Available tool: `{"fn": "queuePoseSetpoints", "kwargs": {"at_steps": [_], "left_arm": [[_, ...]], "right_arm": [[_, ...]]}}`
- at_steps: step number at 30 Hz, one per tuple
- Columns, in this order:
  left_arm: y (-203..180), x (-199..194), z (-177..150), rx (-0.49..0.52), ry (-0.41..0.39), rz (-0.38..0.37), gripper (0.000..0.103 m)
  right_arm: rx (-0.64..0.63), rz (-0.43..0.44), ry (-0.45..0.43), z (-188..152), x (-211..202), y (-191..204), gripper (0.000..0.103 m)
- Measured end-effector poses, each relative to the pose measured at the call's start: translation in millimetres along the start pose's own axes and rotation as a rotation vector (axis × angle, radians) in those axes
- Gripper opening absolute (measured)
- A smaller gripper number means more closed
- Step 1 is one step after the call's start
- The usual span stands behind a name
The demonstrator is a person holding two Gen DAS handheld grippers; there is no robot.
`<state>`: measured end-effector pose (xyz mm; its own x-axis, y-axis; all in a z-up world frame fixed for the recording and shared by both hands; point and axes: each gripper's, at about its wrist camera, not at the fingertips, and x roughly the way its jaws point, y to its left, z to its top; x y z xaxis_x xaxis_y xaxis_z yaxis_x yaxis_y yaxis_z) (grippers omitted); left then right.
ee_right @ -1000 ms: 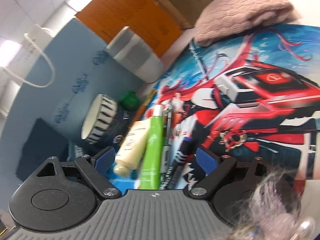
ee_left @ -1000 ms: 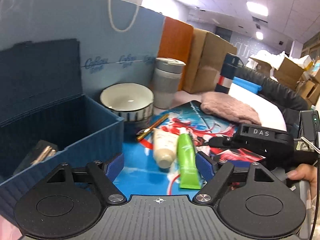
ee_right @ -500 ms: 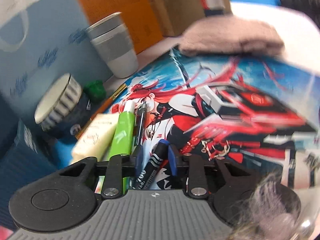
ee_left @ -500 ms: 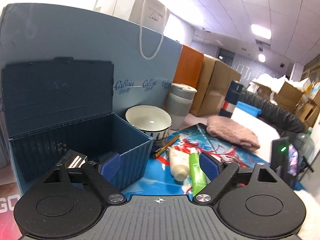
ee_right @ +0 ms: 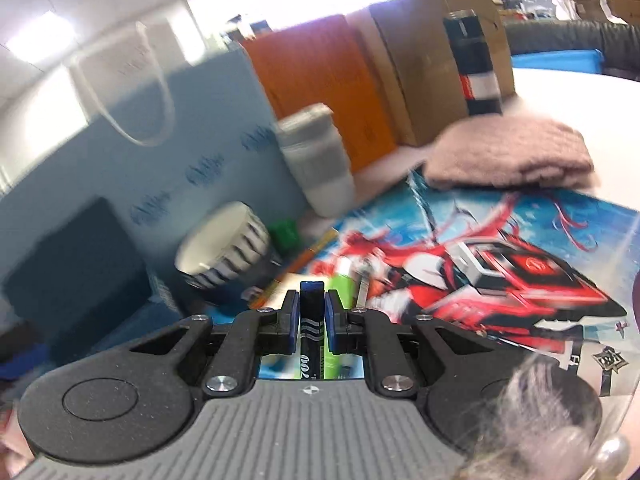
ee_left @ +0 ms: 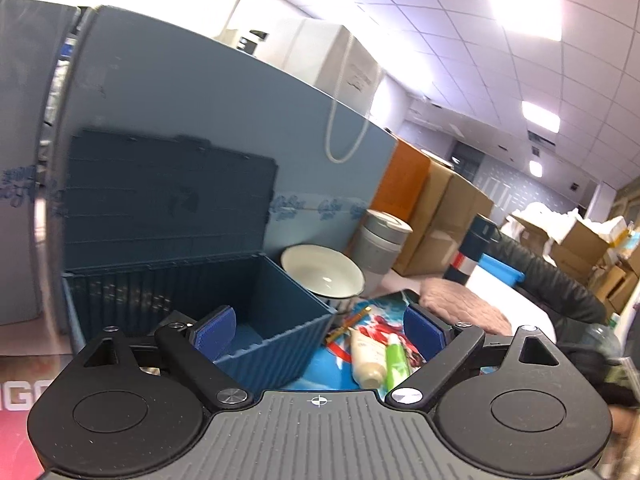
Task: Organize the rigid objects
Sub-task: 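Carry the dark blue marker with the right gripper into the box and release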
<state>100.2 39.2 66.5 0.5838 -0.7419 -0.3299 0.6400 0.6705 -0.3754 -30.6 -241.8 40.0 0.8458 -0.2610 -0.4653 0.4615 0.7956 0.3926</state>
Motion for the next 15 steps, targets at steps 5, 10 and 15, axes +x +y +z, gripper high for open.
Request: {"fn": "queuePoseSetpoints", "kwargs": {"at_steps": [5,10,15], "left_arm": [[13,-11,4,-0.039,-0.044,0.045,0.093],[36,-18,8,-0.126,-0.069,0.09,0.093],[52,-21,8,-0.182,-0.078,0.103,0.093]], "right_arm": [[-0.041,0.094,-0.093,15,-23,30,0.013],[-0.031,0.185,-0.129,46,-17,61,0.013],[-0.004,0.322,-0.089,57,4,99,0.013]]}}
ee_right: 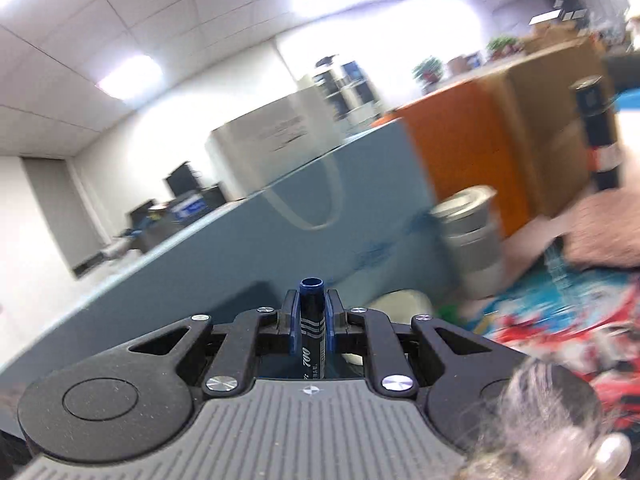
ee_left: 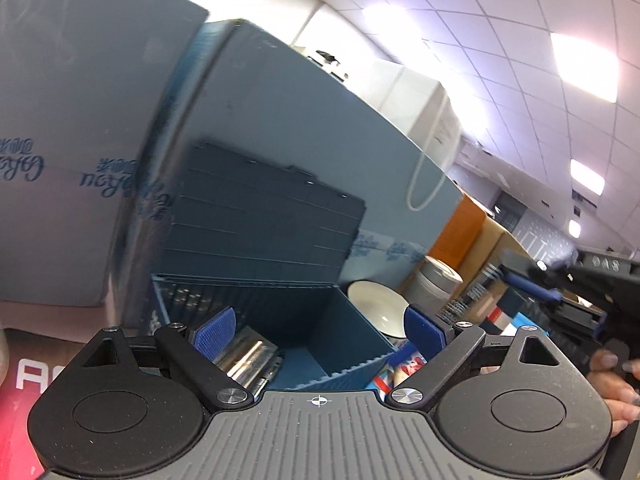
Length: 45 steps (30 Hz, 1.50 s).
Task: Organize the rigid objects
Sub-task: 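Carry the dark blue marker with the right gripper into the box and release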
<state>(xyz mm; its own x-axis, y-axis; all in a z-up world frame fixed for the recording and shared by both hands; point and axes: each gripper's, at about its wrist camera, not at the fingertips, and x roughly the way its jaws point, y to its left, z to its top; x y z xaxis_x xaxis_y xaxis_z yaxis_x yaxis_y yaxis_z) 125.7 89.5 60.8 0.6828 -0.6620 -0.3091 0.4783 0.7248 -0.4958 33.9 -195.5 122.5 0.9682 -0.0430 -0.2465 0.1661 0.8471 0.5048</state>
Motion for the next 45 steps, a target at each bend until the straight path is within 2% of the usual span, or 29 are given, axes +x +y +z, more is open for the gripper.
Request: {"fn": "queuePoseSetpoints", "kwargs": {"at_steps": [4,9,11,14,16,21,27,30,33,35,38,41,45], "left_arm": [[2,-3,0,0.002,-0.005,-0.004,0.093],[7,-5,2,-0.003,-0.009,0.008,0.094],[9,-4,3,-0.01,-0.009,0.006,0.094],[7,0,2,-0.001,0.005,0.012,0.094],[7,2,1,0.001,0.011,0.014,0.094],[5,4,-1,0.013,0.018,0.024,0.094],[5,4,-1,0.013,0.022,0.024,0.094],[6,5,-1,0.01,0.021,0.012,0.094],[4,5,-2,0.015,0.021,0.004,0.094],[3,5,-2,0.017,0.019,-0.008,0.094],[-2,4,-2,0.02,0.015,-0.038,0.094],[-9,3,-3,0.036,0.012,-0.072,0.095],[-20,4,-6,0.055,0.004,-0.106,0.1]], "right_arm": [[0.073,0.11,0.056,-10,41,14,0.013],[0.169,0.192,0.288,-44,108,26,0.013],[0.216,0.202,0.363,-57,129,27,0.013],[0.228,0.16,0.44,-72,153,28,0.013],[0.216,0.128,0.467,-77,162,29,0.012],[0.122,0.06,0.464,-79,167,37,0.013],[0.064,0.023,0.465,-78,166,49,0.014],[0.044,0.023,0.467,-76,163,50,0.025],[0.03,0.038,0.467,-71,152,56,0.043],[0.032,0.043,0.464,-67,147,57,0.06],[0.044,0.05,0.443,-59,134,53,0.075],[0.094,0.071,0.424,-46,118,40,0.085],[0.158,0.082,0.37,-31,90,15,0.096]]}}
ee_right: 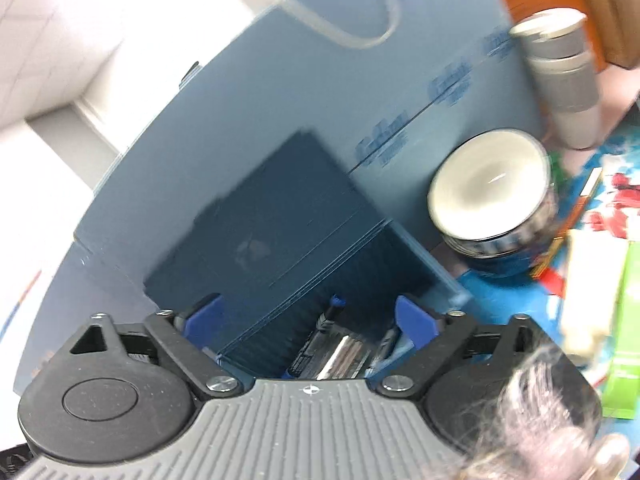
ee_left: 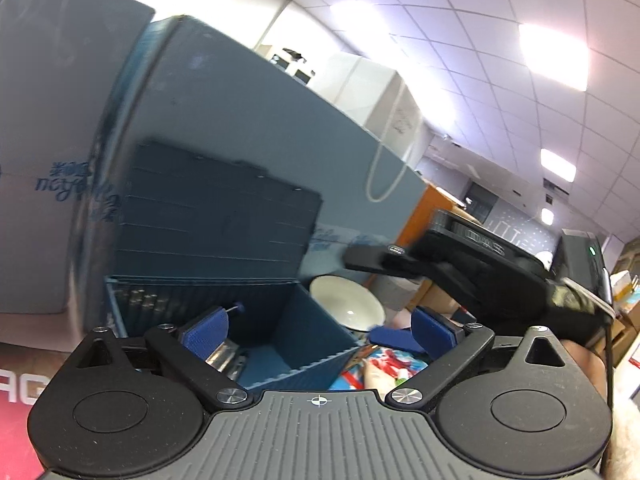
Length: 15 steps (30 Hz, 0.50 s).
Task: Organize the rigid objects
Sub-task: 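Carry the dark blue marker with the right gripper into the box and release, then grasp the white hand-cream tube with the left gripper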
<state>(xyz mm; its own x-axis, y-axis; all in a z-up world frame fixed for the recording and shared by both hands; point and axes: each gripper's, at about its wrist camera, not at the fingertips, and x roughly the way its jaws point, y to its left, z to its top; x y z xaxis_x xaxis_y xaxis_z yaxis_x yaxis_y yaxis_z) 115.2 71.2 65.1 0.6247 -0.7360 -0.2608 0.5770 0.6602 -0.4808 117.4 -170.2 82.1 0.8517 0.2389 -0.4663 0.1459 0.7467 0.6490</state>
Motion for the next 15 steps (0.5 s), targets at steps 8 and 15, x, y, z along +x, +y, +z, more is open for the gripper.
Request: {"fn": "queuePoseSetpoints", "kwargs": {"at_steps": [8,15], "left_arm": [[-35,5,-10,0.032,-0.049,-0.185,0.1],[-76,45,-26,0.075,0.035,-0.199,0.1]], "right_arm": [[0.074,-0.076,-0.188,-6,-71,-74,0.103],[0.086,-0.299,-0.348,-24,-105,-146,0.103]]}}
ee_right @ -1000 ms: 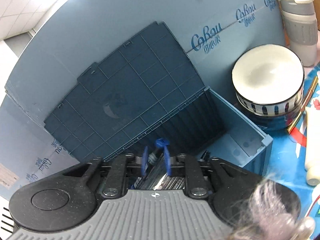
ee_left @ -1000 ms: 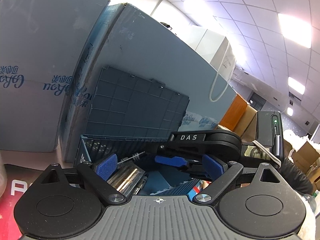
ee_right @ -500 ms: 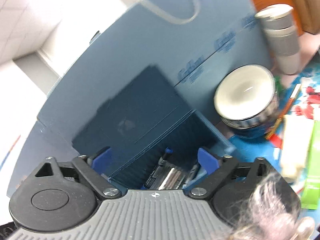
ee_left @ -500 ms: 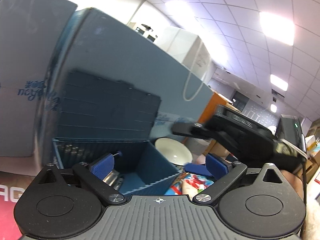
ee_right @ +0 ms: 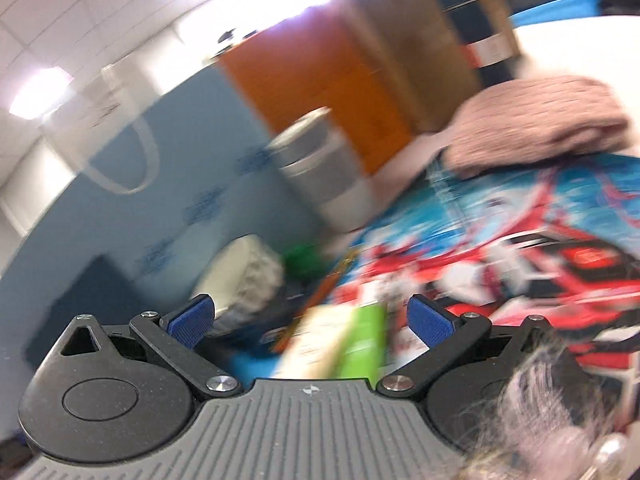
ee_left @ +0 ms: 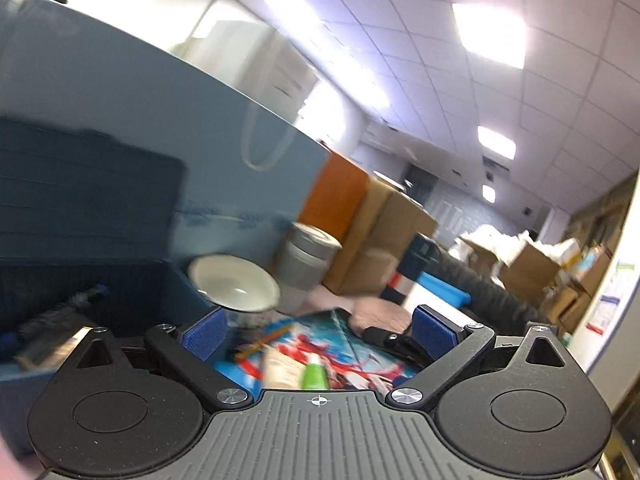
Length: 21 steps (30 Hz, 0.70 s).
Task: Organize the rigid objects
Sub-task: 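Grasp the white hand-cream tube with the left gripper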
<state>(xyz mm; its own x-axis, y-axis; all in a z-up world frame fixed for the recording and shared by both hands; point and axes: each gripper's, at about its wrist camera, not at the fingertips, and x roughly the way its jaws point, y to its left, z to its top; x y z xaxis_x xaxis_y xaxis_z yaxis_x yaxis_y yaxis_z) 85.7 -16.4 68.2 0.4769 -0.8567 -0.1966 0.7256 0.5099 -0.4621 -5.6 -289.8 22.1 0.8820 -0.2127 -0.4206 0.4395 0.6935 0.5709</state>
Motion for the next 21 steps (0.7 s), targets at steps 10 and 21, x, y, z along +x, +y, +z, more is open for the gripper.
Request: {"fn": "queuePoseSetpoints", "kwargs": {"at_steps": [10,21], "left_arm": [[-41,96,-35,0.199,0.169,0.18,0.098],[-29,191,-64,0.385,0.49,0.403,0.052]], "right_arm": [[0.08,-0.028,-0.13,-9,0,-76,0.103],[0.165,0.039,-0.082,-13,5,-99,0.103]]}}
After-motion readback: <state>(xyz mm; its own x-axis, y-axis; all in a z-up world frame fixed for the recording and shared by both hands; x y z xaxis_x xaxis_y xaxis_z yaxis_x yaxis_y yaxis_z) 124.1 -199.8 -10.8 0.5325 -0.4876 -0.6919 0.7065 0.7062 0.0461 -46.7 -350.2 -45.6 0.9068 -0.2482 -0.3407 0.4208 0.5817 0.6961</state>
